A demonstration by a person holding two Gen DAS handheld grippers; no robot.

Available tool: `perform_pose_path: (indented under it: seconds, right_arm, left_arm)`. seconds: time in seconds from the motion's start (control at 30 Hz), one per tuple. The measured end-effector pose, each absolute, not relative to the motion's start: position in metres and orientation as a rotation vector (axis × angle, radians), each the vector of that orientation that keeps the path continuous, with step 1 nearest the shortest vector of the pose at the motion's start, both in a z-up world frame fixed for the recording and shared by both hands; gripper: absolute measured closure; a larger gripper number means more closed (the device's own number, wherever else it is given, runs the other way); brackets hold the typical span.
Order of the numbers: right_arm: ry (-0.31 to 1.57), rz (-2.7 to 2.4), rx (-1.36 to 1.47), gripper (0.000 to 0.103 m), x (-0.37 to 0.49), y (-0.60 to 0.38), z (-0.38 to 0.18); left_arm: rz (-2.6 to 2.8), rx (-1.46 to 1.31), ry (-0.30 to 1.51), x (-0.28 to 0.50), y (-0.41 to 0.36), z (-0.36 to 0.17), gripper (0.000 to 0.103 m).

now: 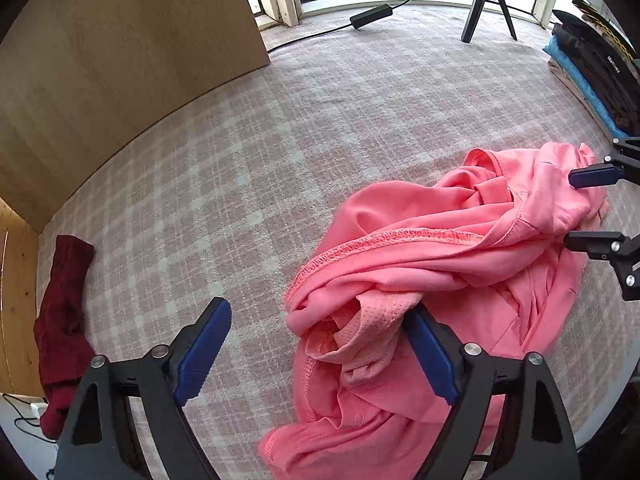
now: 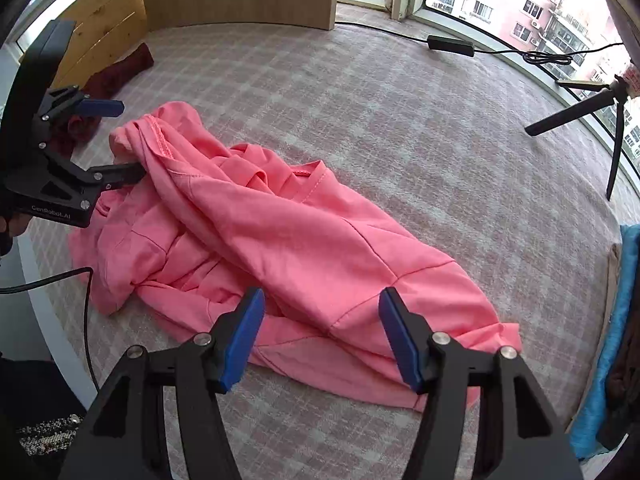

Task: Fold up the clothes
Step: 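Lower the pink shirt onto open cloth with the right gripper, then grasp a shirt edge with the left gripper while the right gripper holds another edge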

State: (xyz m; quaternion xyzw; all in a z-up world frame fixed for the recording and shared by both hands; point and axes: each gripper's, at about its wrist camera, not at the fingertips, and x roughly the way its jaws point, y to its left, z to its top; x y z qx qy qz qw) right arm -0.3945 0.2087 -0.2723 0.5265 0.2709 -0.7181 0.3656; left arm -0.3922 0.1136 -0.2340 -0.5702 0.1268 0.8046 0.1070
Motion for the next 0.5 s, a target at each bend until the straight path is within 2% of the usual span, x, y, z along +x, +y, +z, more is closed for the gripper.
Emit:
perform_pose_path:
  seconds: [0.03,0.07,0.1,0.13,0.23,0.33,0.5]
  right_arm:
    - [0.731,-1.836,1.35,0.045,-0.395,0.203,-0.279]
    - [0.766,-1.826,1.345,0.051,-0.395,0.198,-0.285]
    - [0.734,-1.818,1.362,0.089,-0.4,0.2,-0.285]
    - [0.653,-1.81,1.391,0.098,-0.408,0.205,-0.281]
    - [0.471,-1.838,1.416,0.098,-0.426,0.228,-0.255]
    - [0.337,-1.891,1.38,0.098,-0.434,0.261,-0.212]
    - [0.277,-2.021,1.344,0.098,-0.436,0.32,-0.163]
  left_arm:
    - [2.354,-1.687,0.335,-0.392,0.11,-0.235,0.046]
    - [2.342,-1.693,0.299,-0.392,0.106,-0.234,0.056]
    - [2.329,-1.698,0.257,-0.391,0.1,-0.233,0.073]
    - [2.317,-1.697,0.207,-0.391,0.094,-0.23,0.085]
    - [2.318,-1.664,0.131,-0.383,0.077,-0.212,0.092]
    - [2.361,-1.581,0.207,-0.366,0.066,-0.183,0.096]
    - [2.352,-1.516,0.219,-0.345,0.053,-0.155,0.094]
